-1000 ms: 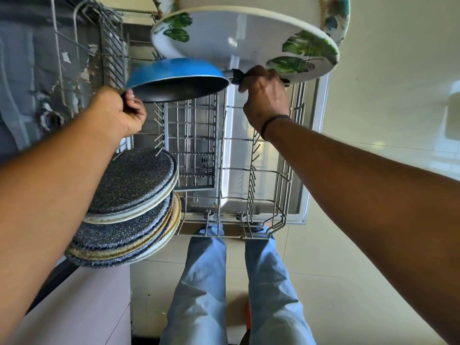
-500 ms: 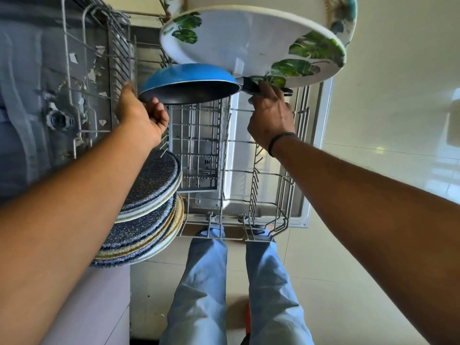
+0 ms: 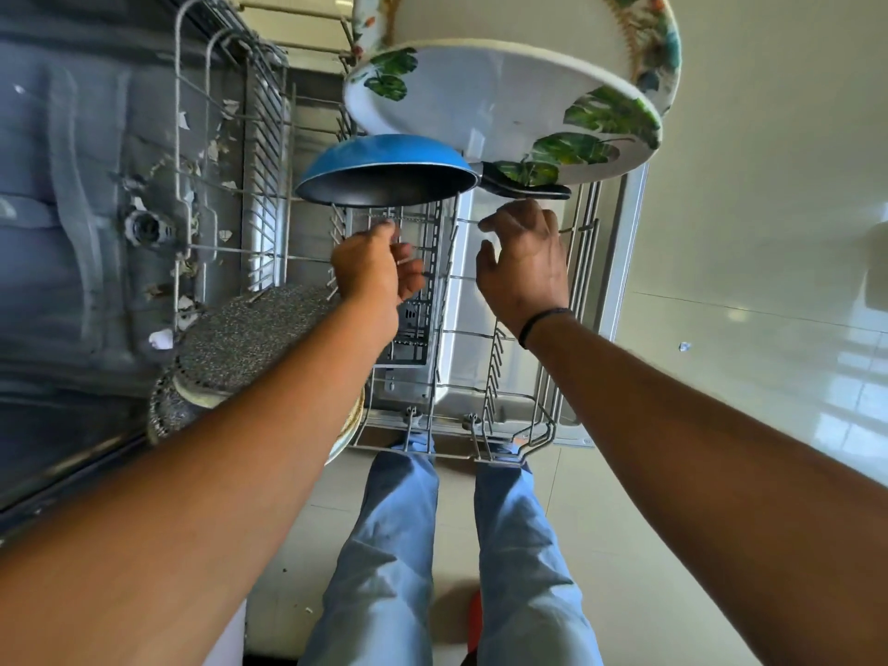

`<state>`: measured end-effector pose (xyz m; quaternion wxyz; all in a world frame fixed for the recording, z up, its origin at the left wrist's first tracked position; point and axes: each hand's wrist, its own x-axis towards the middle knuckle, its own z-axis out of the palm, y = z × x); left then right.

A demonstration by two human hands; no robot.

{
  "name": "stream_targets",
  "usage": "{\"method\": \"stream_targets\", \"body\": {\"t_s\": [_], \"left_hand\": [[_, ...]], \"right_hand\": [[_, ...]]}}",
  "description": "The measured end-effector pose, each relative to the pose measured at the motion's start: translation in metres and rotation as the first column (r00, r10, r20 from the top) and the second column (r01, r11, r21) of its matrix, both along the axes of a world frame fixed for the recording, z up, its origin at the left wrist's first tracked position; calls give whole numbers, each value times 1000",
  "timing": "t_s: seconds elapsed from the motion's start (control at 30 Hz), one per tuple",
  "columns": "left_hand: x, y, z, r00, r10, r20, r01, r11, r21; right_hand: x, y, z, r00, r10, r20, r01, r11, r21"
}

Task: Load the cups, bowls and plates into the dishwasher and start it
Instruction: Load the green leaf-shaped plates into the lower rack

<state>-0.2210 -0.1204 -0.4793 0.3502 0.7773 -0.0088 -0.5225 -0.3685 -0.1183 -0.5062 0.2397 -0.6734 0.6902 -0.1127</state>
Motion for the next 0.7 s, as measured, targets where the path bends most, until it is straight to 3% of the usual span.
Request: {"method": "stream_targets", "body": {"t_s": [0.27, 0.37, 0.53, 0.7], "left_hand": [[-10, 14, 84, 991, -132, 8, 132, 991, -17], [-14, 28, 148, 989, -147, -16, 146, 988, -48], [-14, 66, 283, 987, -144, -64, 134, 980, -144], [1, 120, 385, 997, -29, -69, 12, 972, -236]], "right_hand": [[5, 5, 103, 982, 60, 178, -86, 986, 141], [4, 15, 169, 973, 81, 217, -120, 978, 170], [3, 31, 303, 942, 265, 205, -311, 918, 245], [22, 32, 418, 871, 447, 205, -483, 855, 187]]}}
